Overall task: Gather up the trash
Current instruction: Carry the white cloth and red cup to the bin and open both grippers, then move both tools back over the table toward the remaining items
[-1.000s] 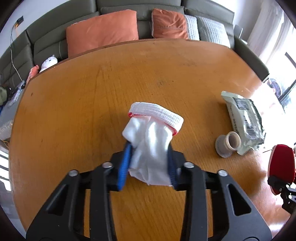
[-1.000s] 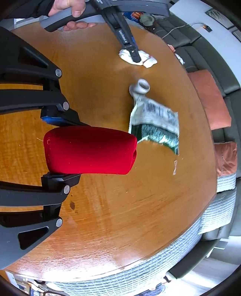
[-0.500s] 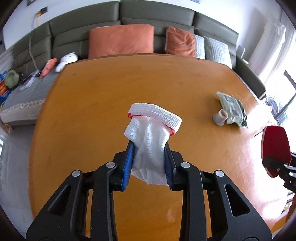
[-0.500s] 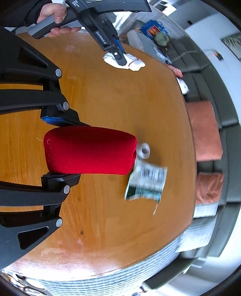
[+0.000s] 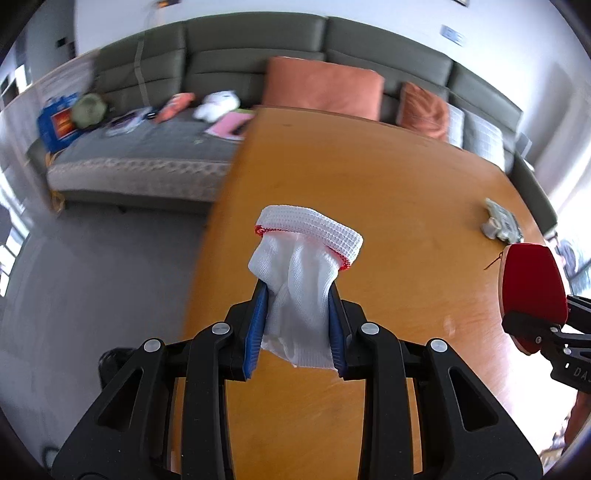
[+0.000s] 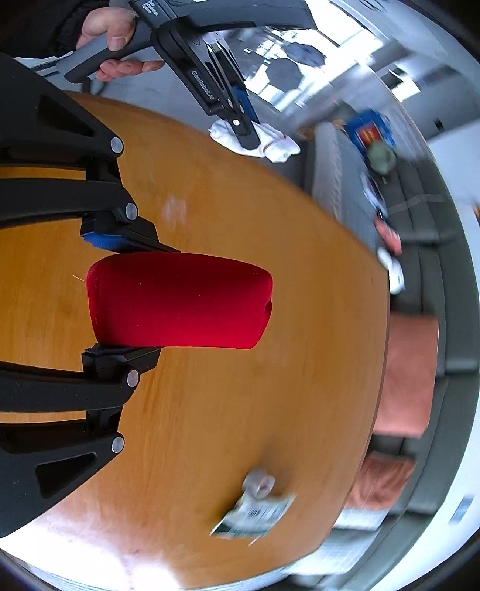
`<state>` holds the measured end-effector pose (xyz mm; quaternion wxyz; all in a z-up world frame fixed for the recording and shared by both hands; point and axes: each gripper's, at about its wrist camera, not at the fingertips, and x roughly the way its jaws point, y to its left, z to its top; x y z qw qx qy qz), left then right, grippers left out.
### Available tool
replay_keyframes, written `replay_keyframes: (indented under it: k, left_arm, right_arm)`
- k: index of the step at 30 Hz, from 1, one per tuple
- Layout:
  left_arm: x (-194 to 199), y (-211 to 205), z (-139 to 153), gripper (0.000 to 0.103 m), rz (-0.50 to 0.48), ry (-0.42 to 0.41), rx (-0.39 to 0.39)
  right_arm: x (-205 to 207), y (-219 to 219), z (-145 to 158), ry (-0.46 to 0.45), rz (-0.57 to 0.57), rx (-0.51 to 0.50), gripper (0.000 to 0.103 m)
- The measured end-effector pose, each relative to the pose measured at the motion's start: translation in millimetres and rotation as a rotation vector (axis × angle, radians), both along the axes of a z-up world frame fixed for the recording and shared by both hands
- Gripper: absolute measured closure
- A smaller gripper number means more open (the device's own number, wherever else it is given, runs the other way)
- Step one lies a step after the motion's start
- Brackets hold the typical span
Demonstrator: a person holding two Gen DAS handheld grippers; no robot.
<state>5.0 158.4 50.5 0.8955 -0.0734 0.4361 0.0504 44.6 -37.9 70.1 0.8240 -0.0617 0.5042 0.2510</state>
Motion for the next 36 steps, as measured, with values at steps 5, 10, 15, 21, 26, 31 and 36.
replay_keyframes:
  k: [5, 10, 15, 21, 26, 31, 36]
  left_arm:
    - [-42.5, 50.8, 0.7, 0.073, 0.114, -0.001, -0.019]
    - [-90.2, 94.4, -2.7, 0.073, 0.238, 0.007, -0.034]
    - [-137.4, 131.9, -7.8, 0.073, 0.352, 0.024, -0.015]
    - [-181.5, 177.0, -16.6, 0.073, 0.487, 0.053, -0.022]
    - [-211.5, 210.8, -22.1, 0.073, 0.585, 0.075, -0.023]
    - [-230.4, 242.0, -25.2, 0.064, 0.682, 0.097, -0.032]
    - [-243.2, 265.6, -16.5, 0.006, 0.808, 0.097, 0.006]
  right_arm:
    - [-29.1, 59.6, 3.7, -0.021, 0.149, -0.017, 0.063]
    - [-59.3, 118.5, 10.1, -0.032, 0.307, -0.016, 0.063]
    - [-89.9, 174.8, 12.5, -0.028, 0.456, -0.015, 0.063]
    - [-122.0, 234.3, 8.1, -0.018, 0.593, -0.027, 0.063]
    - [-144.8, 277.4, 0.6, -0.015, 0.682, -0.062, 0.063]
    - [-164.8, 320.3, -9.6, 0.009, 0.760, -0.090, 0.046]
    - [-173.2, 347.5, -17.4, -0.066, 0.775, -0.153, 0.032]
